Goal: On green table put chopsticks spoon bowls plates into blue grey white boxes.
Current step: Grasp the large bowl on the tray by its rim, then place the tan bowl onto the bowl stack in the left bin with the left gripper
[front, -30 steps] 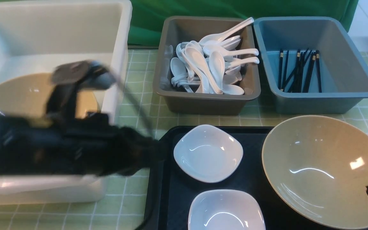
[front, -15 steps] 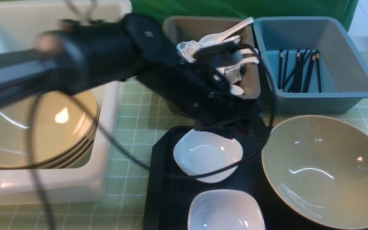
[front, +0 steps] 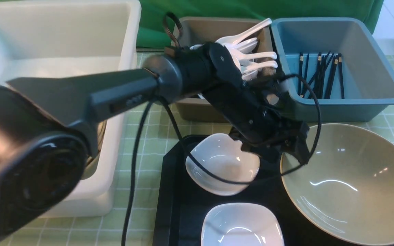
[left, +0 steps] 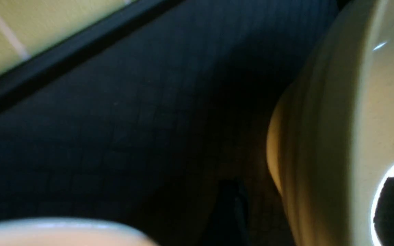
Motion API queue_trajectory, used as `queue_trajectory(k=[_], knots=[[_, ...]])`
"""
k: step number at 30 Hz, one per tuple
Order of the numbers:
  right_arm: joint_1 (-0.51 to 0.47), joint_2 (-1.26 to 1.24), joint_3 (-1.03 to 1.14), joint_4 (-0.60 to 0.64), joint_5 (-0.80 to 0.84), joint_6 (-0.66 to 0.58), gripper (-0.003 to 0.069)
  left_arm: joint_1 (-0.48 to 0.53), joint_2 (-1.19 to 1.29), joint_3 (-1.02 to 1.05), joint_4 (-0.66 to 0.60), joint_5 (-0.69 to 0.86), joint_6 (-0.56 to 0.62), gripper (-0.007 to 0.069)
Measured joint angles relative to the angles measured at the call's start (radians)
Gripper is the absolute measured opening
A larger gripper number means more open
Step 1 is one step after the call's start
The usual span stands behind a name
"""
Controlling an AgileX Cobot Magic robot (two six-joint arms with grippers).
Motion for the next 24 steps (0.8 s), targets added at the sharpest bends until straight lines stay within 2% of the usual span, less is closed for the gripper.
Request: queue_trajectory(k=[3,4,5,6,8,12,18,24], knots=[[0.0,0.0,0.0,-0.005,0.001,0.0,0.0038,-0.006,0.015,0.0,-0.013,0.004,0.02,0.0265],[0.0,0.0,0.0,-0.005,0.001,0.0,0.0038,-0.007,0.016,0.0,-0.015,0.006,0.029,0.0176],[0.0,0.0,0.0,-0.005,0.001,0.0,0.0038,-0.007,0.016,0.0,-0.015,0.006,0.029,0.0162],[0.0,0.0,0.0,-0.005,0.001,0.0,0.004,-0.008,0.016,-0.003,-0.019,0.011,0.031,0.0078],[0.0,0.0,0.0,-0.005,0.001,0.0,0.0042,-0.008,0.018,-0.014,-0.014,0.012,0.03,0.003],[0.0,0.0,0.0,-0.005,0.002,0.013,0.0046,-0.009,0.017,-0.049,0.006,0.058,0.035,0.0015],[0.0,0.0,0.0,-0.004,0.006,0.024,0.0052,-0.005,-0.063,-0.108,0.107,0.106,0.032,0.0015],[0.0,0.0,0.0,0.072,-0.013,-0.015,0.0057,0.079,-0.256,-0.129,0.302,0.229,-0.046,0.0015]])
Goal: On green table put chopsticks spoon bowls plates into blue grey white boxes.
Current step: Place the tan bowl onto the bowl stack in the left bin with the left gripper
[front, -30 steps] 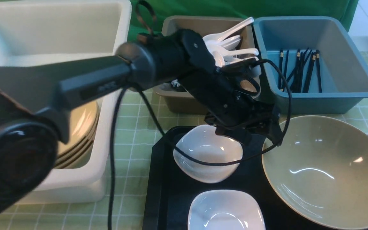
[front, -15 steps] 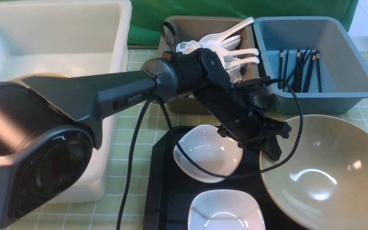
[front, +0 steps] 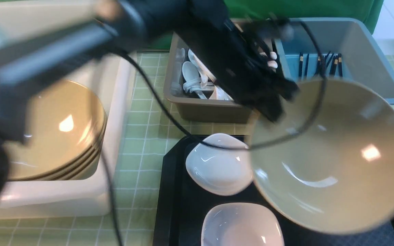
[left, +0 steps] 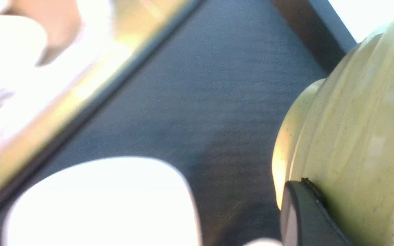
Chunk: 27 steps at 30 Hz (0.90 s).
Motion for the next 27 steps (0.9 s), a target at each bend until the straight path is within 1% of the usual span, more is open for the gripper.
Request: queue_trajectory(k=[4,5,6,7,9,13,14,15,19,20,21,22,23,24,26,27], knots=[[0.0,0.0,0.0,0.108,-0.087,-0.123,0.0059,0.091,-0.111,0.002,0.092,0.061,-0.034,0.0015],[0.0,0.002,0.0,0.158,-0.116,-0.166,0.0062,0.132,-0.148,0.003,0.103,0.078,-0.047,0.0015],[0.0,0.002,0.0,0.158,-0.116,-0.171,0.0062,0.138,-0.161,0.004,0.104,0.079,-0.05,0.0015],[0.0,0.008,0.0,0.192,-0.136,-0.2,0.0064,0.176,-0.202,0.009,0.104,0.087,-0.062,0.0015],[0.0,0.021,0.0,0.22,-0.151,-0.227,0.0067,0.245,-0.281,0.029,0.1,0.09,-0.083,0.0015],[0.0,0.048,0.0,0.227,-0.157,-0.259,0.0068,0.392,-0.438,0.112,0.086,0.091,-0.105,0.0015],[0.0,0.059,0.0,0.232,-0.162,-0.277,0.007,0.464,-0.506,0.167,0.081,0.091,-0.105,0.0015],[0.0,0.062,0.0,0.232,-0.162,-0.281,0.007,0.485,-0.525,0.185,0.08,0.091,-0.105,0.0015],[0.0,0.086,0.0,0.266,-0.174,-0.357,0.0074,0.757,-0.723,0.421,0.079,0.101,-0.09,0.0015],[0.0,0.087,0.0,0.271,-0.175,-0.361,0.0074,0.757,-0.723,0.433,0.079,0.101,-0.091,0.0015],[0.0,0.09,0.0,0.3,-0.18,-0.402,0.0076,0.855,-0.773,0.532,0.079,0.092,-0.086,0.0015],[0.0,0.09,0.0,0.31,-0.181,-0.413,0.0076,0.865,-0.778,0.542,0.08,0.087,-0.086,0.0015],[0.0,0.091,0.0,0.349,-0.188,-0.452,0.0078,0.94,-0.809,0.623,0.084,0.052,-0.087,0.0015],[0.0,0.091,0.0,0.354,-0.188,-0.458,0.0078,0.956,-0.814,0.632,0.085,0.046,-0.087,0.0015],[0.0,0.095,0.0,0.417,-0.199,-0.519,0.0078,1.032,-0.827,0.723,0.088,-0.024,-0.092,0.0015],[0.0,0.098,0.0,0.441,-0.203,-0.541,0.0078,1.053,-0.825,0.746,0.09,-0.057,-0.097,0.0015]])
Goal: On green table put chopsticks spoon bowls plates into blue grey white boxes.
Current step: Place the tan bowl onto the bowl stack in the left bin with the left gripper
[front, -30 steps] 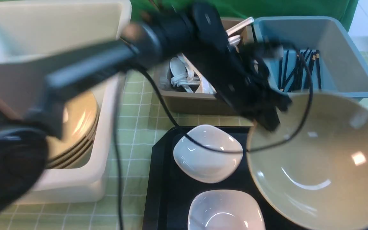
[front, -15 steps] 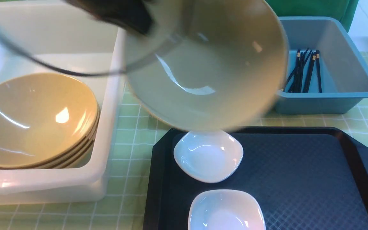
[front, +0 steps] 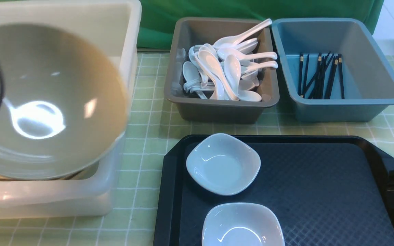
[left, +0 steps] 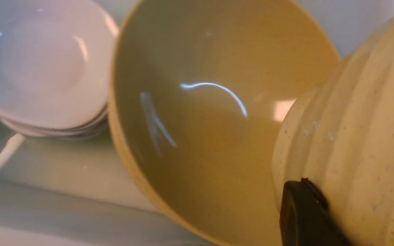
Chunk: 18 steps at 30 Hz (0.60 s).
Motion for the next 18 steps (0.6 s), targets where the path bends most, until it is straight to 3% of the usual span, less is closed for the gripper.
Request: queue_trajectory(k=[7,18], knots=[[0.0,0.045,0.0,0.151,-0.021,-0.133,0.0089,0.019,0.049,0.042,-0.016,-0.077,-0.005,0.0015],[0.0,0.046,0.0,0.162,0.016,-0.148,0.0099,0.079,0.168,0.042,-0.032,-0.101,-0.013,0.0015]])
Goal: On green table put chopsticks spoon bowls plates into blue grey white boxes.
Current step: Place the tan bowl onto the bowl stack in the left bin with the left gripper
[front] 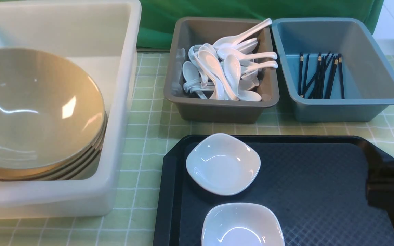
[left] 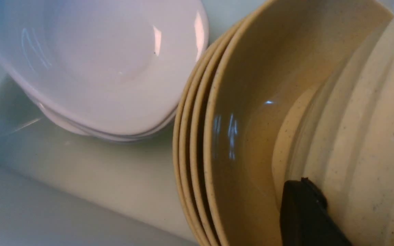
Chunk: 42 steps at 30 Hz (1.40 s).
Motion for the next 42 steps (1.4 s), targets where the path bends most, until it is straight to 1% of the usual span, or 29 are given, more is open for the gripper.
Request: queue_trajectory(k=[4,10,15,17,20,21,22,25,26,27,28,29,30,33,34,35,36,37,38,39,40,42], knots=[[0.0,0.0,0.0,0.0,0.011,0.0,0.0099,0.0,0.023,0.0,0.028,-0.006,-0.027,0.0015],[0.0,0.0,0.0,0.0,0.014,0.0,0.0107,0.0,0.032,0.0,0.036,-0.011,-0.045,0.0015],[0.0,0.0,0.0,0.0,0.015,0.0,0.0112,0.0,0.032,0.0,0.081,-0.007,-0.118,0.0019],[0.0,0.0,0.0,0.0,0.018,0.0,0.0116,0.0,0.032,0.0,0.104,-0.004,-0.167,0.0022],[0.0,0.0,0.0,0.0,0.019,0.0,0.0121,0.0,0.032,0.0,0.108,-0.002,-0.225,0.0048],[0.0,0.0,0.0,0.0,0.019,0.0,0.0121,0.0,0.032,0.0,0.108,-0.002,-0.225,0.0052],[0.0,0.0,0.0,0.0,0.023,0.0,0.0124,0.0,0.032,0.0,0.108,-0.002,-0.235,0.0076],[0.0,0.0,0.0,0.0,0.027,0.001,0.0127,0.0,0.032,0.0,0.11,0.0,-0.24,0.0105],[0.0,0.0,0.0,0.0,0.03,0.001,0.013,0.0,0.032,0.0,0.124,0.007,-0.258,0.0151],[0.0,0.0,0.0,0.0,0.032,0.001,0.0131,0.0,0.032,0.0,0.129,0.008,-0.263,0.0174],[0.0,0.0,0.0,0.0,0.032,0.002,0.0131,0.0,0.032,0.0,0.132,0.008,-0.265,0.0181],[0.0,0.0,0.0,0.0,0.033,0.004,0.0132,-0.001,0.032,0.0,0.15,0.009,-0.282,0.0232],[0.0,0.0,0.0,0.0,0.034,0.008,0.0134,-0.002,0.032,0.0,0.163,0.011,-0.292,0.0265],[0.0,0.0,0.0,-0.004,0.035,0.021,0.014,-0.049,0.032,-0.008,0.269,0.02,-0.354,0.0437],[0.0,0.0,0.0,-0.005,0.035,0.021,0.0141,-0.053,0.032,-0.01,0.276,0.02,-0.356,0.0447],[0.0,0.0,0.0,-0.007,0.036,0.023,0.0142,-0.081,0.032,-0.018,0.332,0.03,-0.367,0.0506],[0.0,0.0,0.0,-0.008,0.036,0.023,0.0143,-0.096,0.032,-0.022,0.348,0.035,-0.372,0.0525],[0.0,0.0,0.0,-0.01,0.036,0.028,0.0145,-0.135,0.032,-0.043,0.411,0.057,-0.387,0.06],[0.0,0.0,0.0,-0.01,0.036,0.028,0.0145,-0.14,0.032,-0.045,0.416,0.061,-0.39,0.06],[0.0,0.0,0.0,-0.011,0.036,0.032,0.0146,-0.17,0.032,-0.067,0.471,0.09,-0.398,0.0649],[0.0,0.0,0.0,-0.011,0.036,0.033,0.0147,-0.178,0.032,-0.074,0.486,0.101,-0.401,0.0655],[0.0,0.0,0.0,-0.013,0.036,0.042,0.015,-0.213,0.032,-0.118,0.569,0.161,-0.422,0.0663]])
